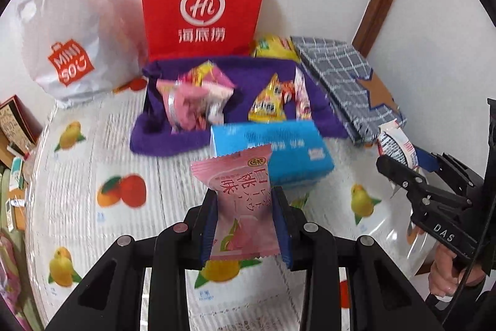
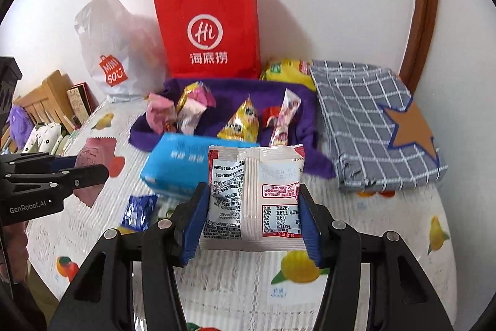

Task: Organize snacks
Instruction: 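Lift and carry the white packet and pink candy packet toward the purple towel with both grippers, then lower both held packets over the purple towel beside the other snacks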

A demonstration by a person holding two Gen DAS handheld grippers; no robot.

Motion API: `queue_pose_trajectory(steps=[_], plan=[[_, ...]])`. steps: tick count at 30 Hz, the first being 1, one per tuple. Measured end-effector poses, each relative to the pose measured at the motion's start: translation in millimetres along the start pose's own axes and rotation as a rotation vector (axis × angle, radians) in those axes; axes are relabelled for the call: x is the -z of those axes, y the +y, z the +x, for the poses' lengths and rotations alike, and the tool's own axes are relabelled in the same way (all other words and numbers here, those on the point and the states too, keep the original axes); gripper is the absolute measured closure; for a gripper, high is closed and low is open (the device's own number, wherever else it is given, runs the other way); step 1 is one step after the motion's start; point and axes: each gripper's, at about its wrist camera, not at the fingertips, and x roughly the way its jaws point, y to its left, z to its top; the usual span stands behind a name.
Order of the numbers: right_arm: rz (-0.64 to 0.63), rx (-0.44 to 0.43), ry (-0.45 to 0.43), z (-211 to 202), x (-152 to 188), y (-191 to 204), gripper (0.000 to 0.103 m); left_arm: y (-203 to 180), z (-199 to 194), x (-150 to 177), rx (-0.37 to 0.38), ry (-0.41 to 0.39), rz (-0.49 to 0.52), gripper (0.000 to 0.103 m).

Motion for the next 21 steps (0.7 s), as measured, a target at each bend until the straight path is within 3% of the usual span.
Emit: queue_pose_trajectory(steps=[21], plan=[[0.000, 0.013, -0.067, 19.6, -82.2, -14.0, 0.048, 11.9, 5.1, -79.8, -0.005, -0.069, -0.011, 0.071]])
